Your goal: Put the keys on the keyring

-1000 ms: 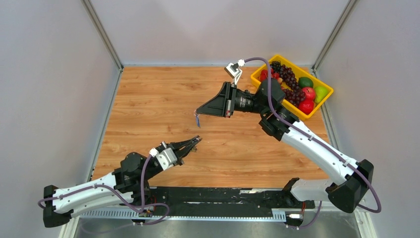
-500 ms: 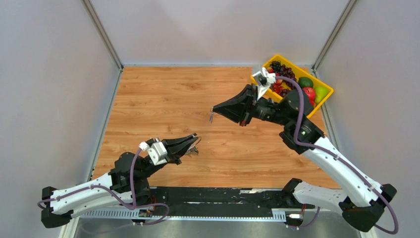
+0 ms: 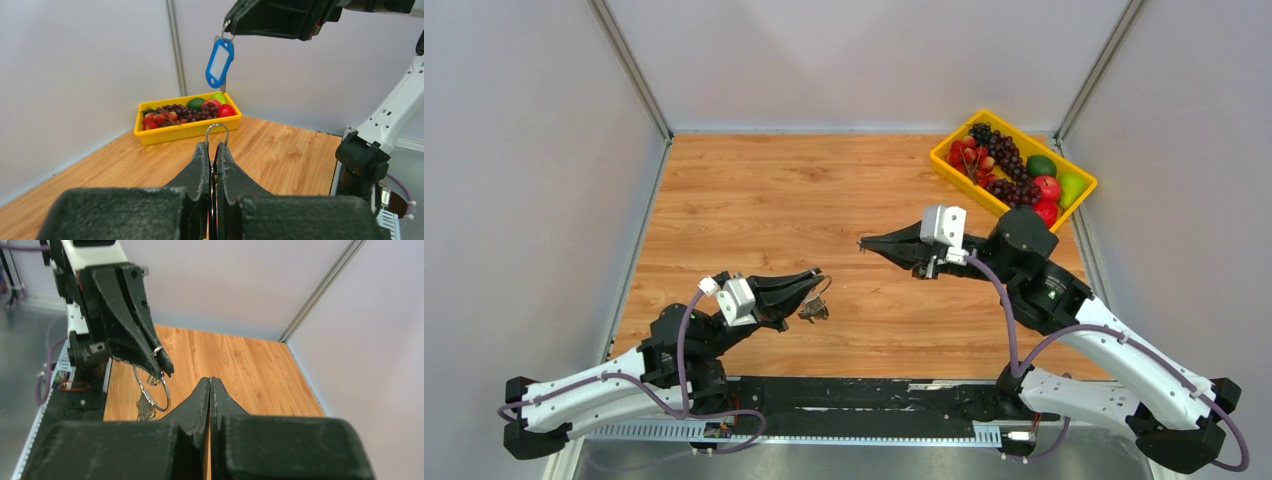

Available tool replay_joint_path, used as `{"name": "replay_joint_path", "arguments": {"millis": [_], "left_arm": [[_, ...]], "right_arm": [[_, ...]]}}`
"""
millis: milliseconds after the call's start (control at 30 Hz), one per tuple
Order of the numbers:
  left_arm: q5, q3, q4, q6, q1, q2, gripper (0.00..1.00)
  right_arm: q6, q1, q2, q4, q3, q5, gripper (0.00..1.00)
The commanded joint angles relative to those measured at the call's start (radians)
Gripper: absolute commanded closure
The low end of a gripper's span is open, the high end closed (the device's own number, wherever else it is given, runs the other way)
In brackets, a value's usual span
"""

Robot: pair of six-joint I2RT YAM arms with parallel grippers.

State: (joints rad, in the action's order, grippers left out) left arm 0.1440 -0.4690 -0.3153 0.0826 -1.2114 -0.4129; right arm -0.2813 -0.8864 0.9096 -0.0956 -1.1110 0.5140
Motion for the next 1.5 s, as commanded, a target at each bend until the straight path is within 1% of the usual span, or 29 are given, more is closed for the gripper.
{"name": "replay_joint_path", "arguments": {"millis": [0, 100, 200, 333, 467, 533, 700, 767, 900, 1467], "left_arm": [[0.005, -0.054, -0.009, -0.038, -0.004, 0.022, 1.0], [0.006, -0.067, 0.011, -0.052, -0.004, 0.029, 1.0], [0.013, -0.087, 0.034, -0.071, -0.004, 0.02, 1.0], [0.025, -0.11, 0.044, -0.077, -0.004, -0.001, 1.0], [0.017, -0.142, 0.07, -0.101, -0.003, -0.036, 1.0], [0.008, -0.148, 0.072, -0.112, -0.003, -0.046, 1.0], [-0.019, -0.16, 0.085, -0.127, -0.004, -0.048, 1.0], [-0.029, -0.173, 0.107, -0.136, -0.004, -0.049, 1.0], [-0.036, -0.194, 0.155, -0.154, -0.004, -0.051, 1.0], [-0.042, -0.244, 0.186, -0.239, -0.004, -0.059, 1.0]], "right_arm": [[-0.245, -0.06, -0.024, -0.069, 0.002, -0.041, 1.0], [-0.326, -0.11, -0.03, -0.073, 0.015, -0.067, 1.0], [-0.402, -0.189, -0.027, -0.074, 0.022, -0.1, 1.0], [-0.527, -0.298, -0.012, -0.061, 0.04, -0.231, 1.0], [-0.651, -0.398, -0.009, 0.023, 0.096, -0.392, 1.0], [-0.706, -0.423, -0.013, 0.069, 0.126, -0.433, 1.0], [-0.834, -0.461, -0.041, 0.245, 0.21, -0.505, 1.0], [-0.87, -0.472, -0.044, 0.297, 0.23, -0.514, 1.0], [-0.889, -0.481, -0.04, 0.333, 0.237, -0.513, 1.0], [-0.891, -0.527, -0.012, 0.341, 0.237, -0.49, 1.0]]}}
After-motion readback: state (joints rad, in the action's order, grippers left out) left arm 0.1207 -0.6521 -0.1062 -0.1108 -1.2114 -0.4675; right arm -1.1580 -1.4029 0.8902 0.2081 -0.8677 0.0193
